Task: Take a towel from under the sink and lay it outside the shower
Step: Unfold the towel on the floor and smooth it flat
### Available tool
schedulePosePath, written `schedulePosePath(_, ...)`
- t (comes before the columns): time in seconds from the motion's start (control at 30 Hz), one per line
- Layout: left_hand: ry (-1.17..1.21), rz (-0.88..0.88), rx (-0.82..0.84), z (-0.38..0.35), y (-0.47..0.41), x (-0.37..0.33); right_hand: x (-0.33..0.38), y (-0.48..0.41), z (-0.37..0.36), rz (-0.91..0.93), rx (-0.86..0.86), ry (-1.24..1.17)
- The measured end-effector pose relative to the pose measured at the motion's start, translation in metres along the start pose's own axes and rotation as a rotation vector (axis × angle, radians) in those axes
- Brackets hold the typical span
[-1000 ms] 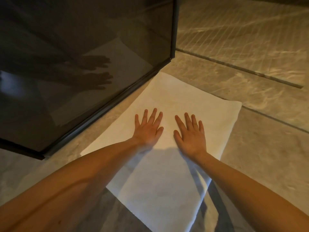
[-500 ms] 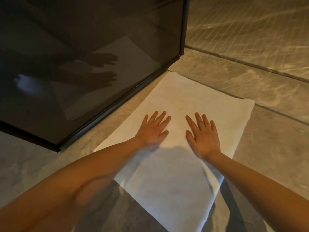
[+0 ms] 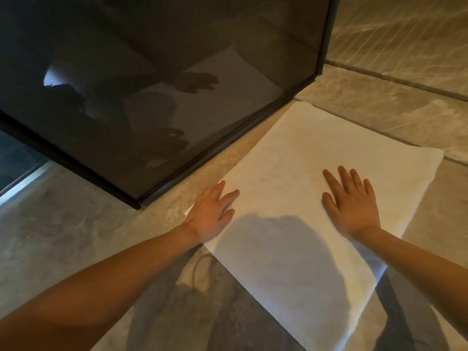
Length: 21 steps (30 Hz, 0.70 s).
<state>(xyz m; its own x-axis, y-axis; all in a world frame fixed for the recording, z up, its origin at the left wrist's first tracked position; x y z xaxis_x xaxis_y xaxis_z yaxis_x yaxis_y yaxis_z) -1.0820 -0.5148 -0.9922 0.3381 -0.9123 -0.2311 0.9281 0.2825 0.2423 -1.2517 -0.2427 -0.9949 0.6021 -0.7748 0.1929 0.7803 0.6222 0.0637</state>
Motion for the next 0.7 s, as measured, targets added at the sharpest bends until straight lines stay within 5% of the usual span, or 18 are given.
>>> schedulePosePath(0.5,0.519,0.293,0.022,0.025,-0.02,0.019,-0.003,-0.001,-0.004,-0.014,-0.01,0.017)
schedulePosePath(0.7,0.652,0.246,0.06,0.035,-0.03,0.021,-0.003,-0.002,-0.005,-0.016,-0.015,0.009)
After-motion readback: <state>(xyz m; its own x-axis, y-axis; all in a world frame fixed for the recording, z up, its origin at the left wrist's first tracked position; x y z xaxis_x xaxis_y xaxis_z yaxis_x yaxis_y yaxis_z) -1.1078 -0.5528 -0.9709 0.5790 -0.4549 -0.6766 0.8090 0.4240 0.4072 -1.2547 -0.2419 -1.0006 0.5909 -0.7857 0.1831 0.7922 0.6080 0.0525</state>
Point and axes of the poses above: each hand's wrist, its own y-axis away from the middle knuckle, its own z-axis out of the back of the hand, x = y × z, the point moved 10 cm from there along -y, towards the middle knuckle, and after that the axes turned 6 degrees about z, right-handed, at the moved point
